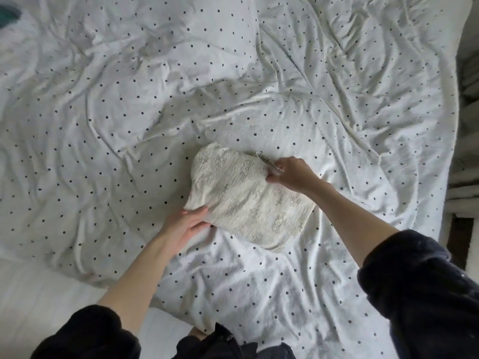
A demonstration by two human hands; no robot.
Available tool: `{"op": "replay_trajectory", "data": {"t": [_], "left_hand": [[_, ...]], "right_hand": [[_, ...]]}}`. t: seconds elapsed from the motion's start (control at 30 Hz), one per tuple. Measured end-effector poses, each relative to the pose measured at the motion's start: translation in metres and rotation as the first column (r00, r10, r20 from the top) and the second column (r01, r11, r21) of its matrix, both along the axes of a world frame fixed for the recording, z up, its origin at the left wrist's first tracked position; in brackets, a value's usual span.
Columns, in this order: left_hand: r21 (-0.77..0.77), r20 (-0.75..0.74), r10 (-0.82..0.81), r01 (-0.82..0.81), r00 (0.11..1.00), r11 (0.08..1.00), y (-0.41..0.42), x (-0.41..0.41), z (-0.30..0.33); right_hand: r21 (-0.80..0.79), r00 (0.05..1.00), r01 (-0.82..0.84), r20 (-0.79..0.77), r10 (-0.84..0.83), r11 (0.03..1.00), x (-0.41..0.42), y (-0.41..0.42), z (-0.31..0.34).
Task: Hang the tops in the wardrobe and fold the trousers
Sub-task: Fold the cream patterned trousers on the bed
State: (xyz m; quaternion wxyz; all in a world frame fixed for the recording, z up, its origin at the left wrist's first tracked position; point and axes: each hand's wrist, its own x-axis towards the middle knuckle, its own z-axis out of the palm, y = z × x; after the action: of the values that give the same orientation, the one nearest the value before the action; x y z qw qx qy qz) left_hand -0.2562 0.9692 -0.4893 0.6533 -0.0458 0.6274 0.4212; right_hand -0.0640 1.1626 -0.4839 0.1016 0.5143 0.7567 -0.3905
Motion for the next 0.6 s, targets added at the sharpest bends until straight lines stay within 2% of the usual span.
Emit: {"op": "replay_trajectory", "data": {"t": [0.1, 0.2, 0.27, 0.47, 0.6], "left_hand": [[-0.009, -0.136, 0.059, -0.061, 0.989, 0.998, 0.007, 0.001, 0.010], [0.053, -0.202, 0.121, -0.113, 0.972, 0.992, 0.017, 0.001, 0.033], [0.098, -0.240, 0.111, -0.089, 0.965, 0.991, 0.028, -0.002, 0.051], [0.247, -0.322, -0.117, 0.202, 0.940, 0.948, 0.081, 0.009, 0.099], [0.337, -0.296, -0.403, 0.489, 0.866, 0.804, 0.107, 0.062, 0.129]], "right_hand": [[-0.021, 0.997, 0.081, 0.007, -0.081, 0.996, 0.000, -0.002, 0.007], [-0.085, 0.983, 0.178, -0.025, -0.181, 0.980, 0.012, -0.008, 0.027], [-0.124, 0.969, 0.237, -0.047, -0.244, 0.964, 0.024, -0.014, 0.046], [-0.153, 0.851, 0.499, -0.100, -0.516, 0.853, 0.077, -0.049, 0.108], [-0.071, 0.636, 0.756, -0.156, -0.755, 0.651, 0.135, -0.106, 0.156]]}}
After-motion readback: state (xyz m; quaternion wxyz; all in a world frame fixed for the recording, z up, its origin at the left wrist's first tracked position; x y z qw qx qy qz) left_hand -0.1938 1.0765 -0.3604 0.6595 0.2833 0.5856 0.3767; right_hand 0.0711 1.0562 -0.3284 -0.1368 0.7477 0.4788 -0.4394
